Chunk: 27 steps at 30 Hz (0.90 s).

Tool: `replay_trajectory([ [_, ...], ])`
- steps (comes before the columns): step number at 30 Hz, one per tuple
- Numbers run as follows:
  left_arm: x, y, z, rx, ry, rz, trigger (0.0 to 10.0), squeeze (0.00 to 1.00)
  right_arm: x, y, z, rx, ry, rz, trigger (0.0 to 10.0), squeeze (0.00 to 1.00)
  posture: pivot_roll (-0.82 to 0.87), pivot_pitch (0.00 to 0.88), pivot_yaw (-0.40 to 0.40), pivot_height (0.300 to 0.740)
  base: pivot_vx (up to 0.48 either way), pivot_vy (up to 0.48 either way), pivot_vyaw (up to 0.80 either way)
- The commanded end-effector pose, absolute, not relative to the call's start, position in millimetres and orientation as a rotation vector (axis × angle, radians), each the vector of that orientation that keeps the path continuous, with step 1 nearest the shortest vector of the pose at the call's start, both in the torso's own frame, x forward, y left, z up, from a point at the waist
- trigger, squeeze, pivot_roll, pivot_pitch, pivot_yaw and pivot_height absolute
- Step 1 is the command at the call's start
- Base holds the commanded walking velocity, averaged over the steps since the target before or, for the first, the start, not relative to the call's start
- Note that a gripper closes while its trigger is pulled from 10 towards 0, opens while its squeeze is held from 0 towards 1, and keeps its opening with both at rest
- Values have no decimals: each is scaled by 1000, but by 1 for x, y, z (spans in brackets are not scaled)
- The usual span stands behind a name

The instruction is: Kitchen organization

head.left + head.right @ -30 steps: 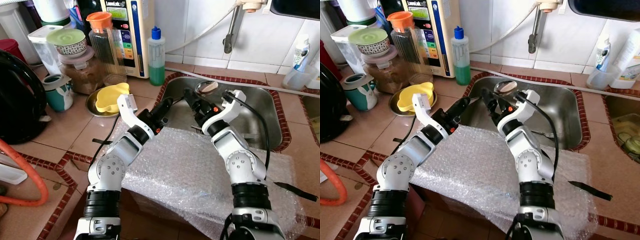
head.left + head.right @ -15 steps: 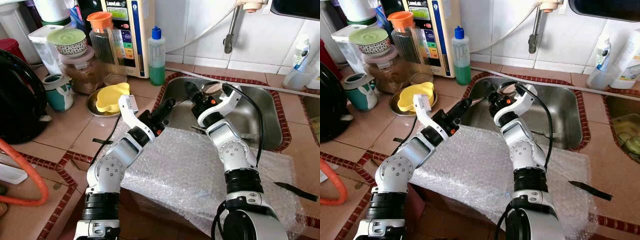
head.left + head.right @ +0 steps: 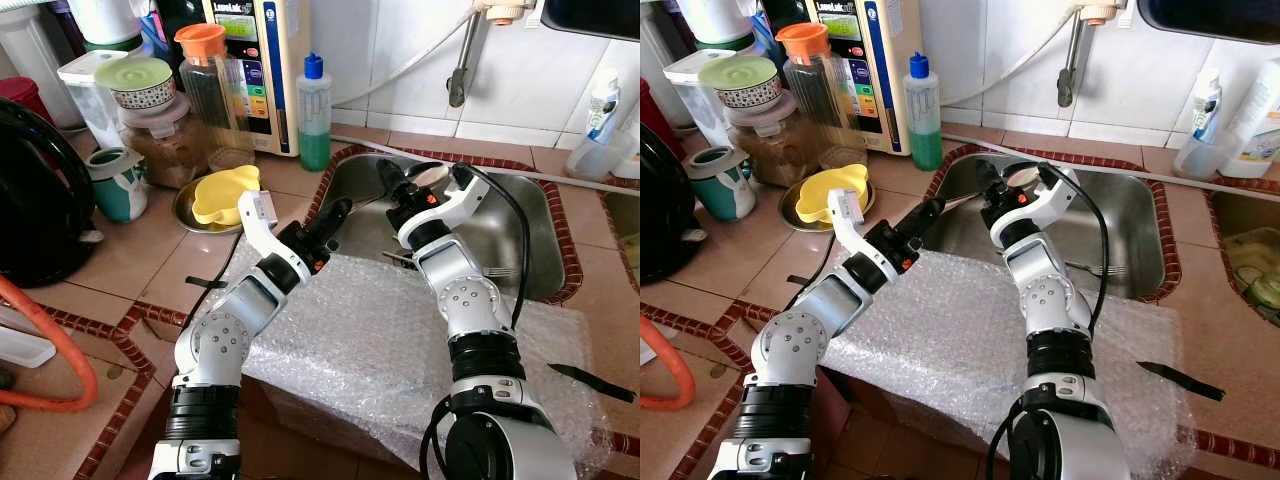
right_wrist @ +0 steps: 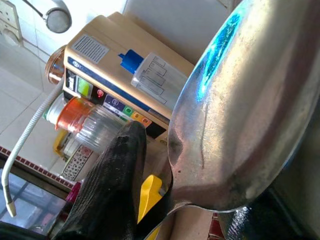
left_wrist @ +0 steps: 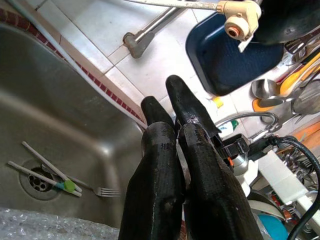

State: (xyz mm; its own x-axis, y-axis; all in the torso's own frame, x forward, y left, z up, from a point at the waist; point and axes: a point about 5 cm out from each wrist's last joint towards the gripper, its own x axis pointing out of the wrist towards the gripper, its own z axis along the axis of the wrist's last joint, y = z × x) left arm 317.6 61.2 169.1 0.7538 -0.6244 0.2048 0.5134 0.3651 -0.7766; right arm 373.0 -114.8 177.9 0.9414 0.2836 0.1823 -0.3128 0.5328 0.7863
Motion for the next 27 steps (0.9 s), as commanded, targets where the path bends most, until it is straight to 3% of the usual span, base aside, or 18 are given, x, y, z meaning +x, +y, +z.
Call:
replay_trajectory([
  [1, 322, 66, 172, -902, 114, -704, 10000, 0, 374, -112, 180, 916, -24, 361, 0, 0, 31, 12, 69, 740, 0, 0, 0],
  [6, 323, 67, 168, -883, 128, -682, 10000, 0, 375, -114, 180, 883, -36, 344, 0, 0, 32, 13, 68, 740, 0, 0, 0],
  [7, 323, 69, 166, -878, 134, -661, 10000, 910, 376, -117, 181, 867, -45, 324, 0, 0, 32, 14, 68, 740, 0, 0, 0],
  [9, 323, 69, 166, -878, 134, -661, 10000, 910, 376, -117, 181, 867, -45, 324, 0, 0, 32, 14, 68, 740, 0, 0, 0],
  [10, 324, 70, 165, -873, 135, -652, 10000, 1000, 377, -119, 181, 858, -50, 311, 0, 0, 33, 15, 68, 740, 0, 0, 0],
  [19, 326, 74, 158, -818, 141, -586, 10000, 1000, 380, -126, 182, 818, -66, 243, 0, 0, 36, 17, 62, 740, 0, 0, 0],
  [27, 317, 76, 148, -617, 153, -612, 10000, 1000, 382, -129, 169, 707, -35, 207, 0, 0, 55, 20, 54, 740, 0, 0, 0],
])
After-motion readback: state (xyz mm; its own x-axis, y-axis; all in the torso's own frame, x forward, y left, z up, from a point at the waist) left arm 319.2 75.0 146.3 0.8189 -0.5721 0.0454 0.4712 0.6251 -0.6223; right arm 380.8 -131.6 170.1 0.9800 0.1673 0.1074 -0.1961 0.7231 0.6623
